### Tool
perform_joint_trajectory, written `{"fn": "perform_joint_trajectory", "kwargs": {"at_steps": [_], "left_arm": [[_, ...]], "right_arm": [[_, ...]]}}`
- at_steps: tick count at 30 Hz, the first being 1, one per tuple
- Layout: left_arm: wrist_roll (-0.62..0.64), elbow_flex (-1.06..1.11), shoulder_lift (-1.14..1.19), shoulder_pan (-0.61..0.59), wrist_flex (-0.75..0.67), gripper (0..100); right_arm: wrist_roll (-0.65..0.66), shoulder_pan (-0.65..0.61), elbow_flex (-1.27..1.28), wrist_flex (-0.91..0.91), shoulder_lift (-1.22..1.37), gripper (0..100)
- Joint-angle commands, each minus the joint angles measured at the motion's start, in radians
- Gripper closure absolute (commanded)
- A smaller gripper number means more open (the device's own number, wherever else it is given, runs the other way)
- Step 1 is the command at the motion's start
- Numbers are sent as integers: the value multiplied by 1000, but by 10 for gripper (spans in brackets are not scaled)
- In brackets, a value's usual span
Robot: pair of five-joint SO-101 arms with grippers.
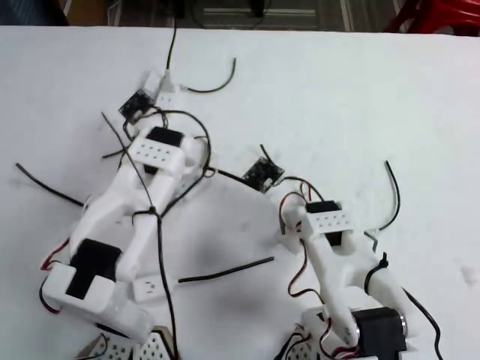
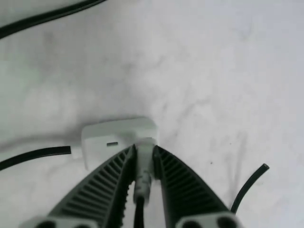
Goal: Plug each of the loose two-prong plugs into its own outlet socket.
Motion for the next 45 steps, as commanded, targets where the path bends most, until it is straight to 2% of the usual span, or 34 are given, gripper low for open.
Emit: {"fn": "perform_joint_trajectory", "kwargs": {"at_steps": [1,8,14,18,29,32,36,41,45], "left_arm": [[2,-2,12,-16,-8,975],[-6,-8,68,-13,-11,973],[-51,-15,228,-10,-95,973],[-52,-49,229,-15,-41,972],[-60,-75,239,-19,-8,972],[-160,-97,232,-21,103,974],[-198,-98,239,-94,172,974],[-201,-74,240,-191,164,973],[-290,-52,240,-225,147,973]], "right_arm": [[0,1,2,-21,-8,980],[0,1,2,-21,-8,980],[0,2,2,-21,-8,980],[0,4,2,-21,-8,980],[0,7,0,-21,-8,980],[0,7,0,-21,-8,980],[0,4,0,-21,-8,980],[0,4,0,-21,-8,980],[0,5,0,-21,-8,980]]}}
